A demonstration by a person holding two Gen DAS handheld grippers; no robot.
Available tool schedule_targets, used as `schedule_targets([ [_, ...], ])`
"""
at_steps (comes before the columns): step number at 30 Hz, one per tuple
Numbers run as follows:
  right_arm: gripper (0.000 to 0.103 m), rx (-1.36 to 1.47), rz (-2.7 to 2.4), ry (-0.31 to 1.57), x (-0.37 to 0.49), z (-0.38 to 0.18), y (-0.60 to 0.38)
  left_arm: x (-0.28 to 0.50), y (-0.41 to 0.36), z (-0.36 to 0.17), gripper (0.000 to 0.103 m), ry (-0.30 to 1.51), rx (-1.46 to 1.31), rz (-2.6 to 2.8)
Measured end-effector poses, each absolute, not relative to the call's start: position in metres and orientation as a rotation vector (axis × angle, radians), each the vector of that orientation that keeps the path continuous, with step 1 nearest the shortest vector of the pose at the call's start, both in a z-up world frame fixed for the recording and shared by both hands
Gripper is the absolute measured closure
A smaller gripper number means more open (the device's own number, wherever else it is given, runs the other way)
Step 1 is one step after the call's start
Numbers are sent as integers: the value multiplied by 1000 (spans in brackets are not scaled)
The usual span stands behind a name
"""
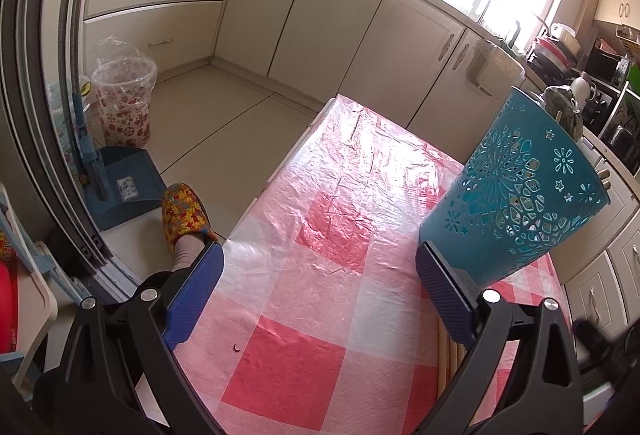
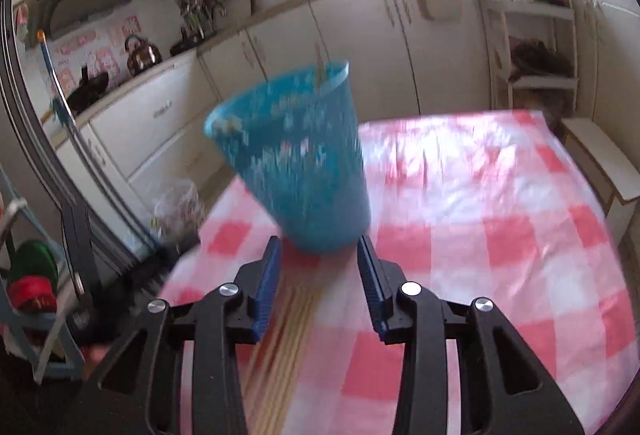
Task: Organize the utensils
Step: 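Move the open right gripper back to the stick bundle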
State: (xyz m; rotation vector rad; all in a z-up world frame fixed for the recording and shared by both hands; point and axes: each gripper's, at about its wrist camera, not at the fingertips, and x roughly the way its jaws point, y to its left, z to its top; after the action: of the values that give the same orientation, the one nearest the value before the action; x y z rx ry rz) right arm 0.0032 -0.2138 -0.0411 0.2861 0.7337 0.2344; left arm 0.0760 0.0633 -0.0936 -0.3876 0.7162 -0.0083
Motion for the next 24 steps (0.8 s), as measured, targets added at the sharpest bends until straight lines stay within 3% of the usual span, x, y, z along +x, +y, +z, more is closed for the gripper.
schedule_targets([
  [3, 70, 294, 254, 861, 4, -74, -203, 78, 62, -94, 10, 726, -381, -8],
  [11, 75, 172, 237, 932, 18, -95, -171, 78, 62, -95, 10, 729, -379, -10],
  [15, 76, 106, 217, 916, 18, -99, -165, 78, 62, -95, 10, 730, -379, -15],
  [19, 77, 265, 267, 922, 22, -103, -183, 78, 62, -95, 10, 731, -379, -16],
  [24, 78, 150, 233, 918, 21, -100, -172, 79, 60, -96, 10, 736, -371, -18],
])
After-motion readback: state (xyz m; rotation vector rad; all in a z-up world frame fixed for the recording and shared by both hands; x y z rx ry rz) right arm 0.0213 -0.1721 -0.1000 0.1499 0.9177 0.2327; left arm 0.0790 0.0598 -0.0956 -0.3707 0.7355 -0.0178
